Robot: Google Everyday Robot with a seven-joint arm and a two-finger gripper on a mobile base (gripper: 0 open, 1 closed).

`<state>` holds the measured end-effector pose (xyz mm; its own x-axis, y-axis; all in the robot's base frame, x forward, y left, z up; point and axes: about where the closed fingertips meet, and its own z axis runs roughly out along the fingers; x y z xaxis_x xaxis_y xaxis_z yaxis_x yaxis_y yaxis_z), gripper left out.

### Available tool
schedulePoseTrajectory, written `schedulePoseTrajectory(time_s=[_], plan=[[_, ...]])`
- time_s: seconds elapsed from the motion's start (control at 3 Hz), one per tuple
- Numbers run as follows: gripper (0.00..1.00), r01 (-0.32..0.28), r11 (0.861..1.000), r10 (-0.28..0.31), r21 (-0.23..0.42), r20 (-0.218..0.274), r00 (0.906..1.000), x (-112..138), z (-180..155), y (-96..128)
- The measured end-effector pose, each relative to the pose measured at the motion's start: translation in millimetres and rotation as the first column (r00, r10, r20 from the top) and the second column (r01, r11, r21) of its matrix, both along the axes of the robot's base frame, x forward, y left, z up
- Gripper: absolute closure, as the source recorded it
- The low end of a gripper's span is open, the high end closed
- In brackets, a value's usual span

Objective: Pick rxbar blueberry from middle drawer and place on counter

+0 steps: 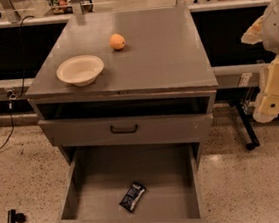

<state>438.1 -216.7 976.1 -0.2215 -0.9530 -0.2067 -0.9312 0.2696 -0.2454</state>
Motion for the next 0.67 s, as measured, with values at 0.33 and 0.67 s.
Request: schedulePoseTrajectory(time_s=[0.33, 0.67], plan=[[0.0, 0.0, 1.0, 0.0, 0.0, 0.0, 1.0, 0.0, 0.0, 0.0], [0.0, -0.1, 0.994, 0.097, -0.037, -0.069, 0.9929, -9.9, -34.2, 17.9]])
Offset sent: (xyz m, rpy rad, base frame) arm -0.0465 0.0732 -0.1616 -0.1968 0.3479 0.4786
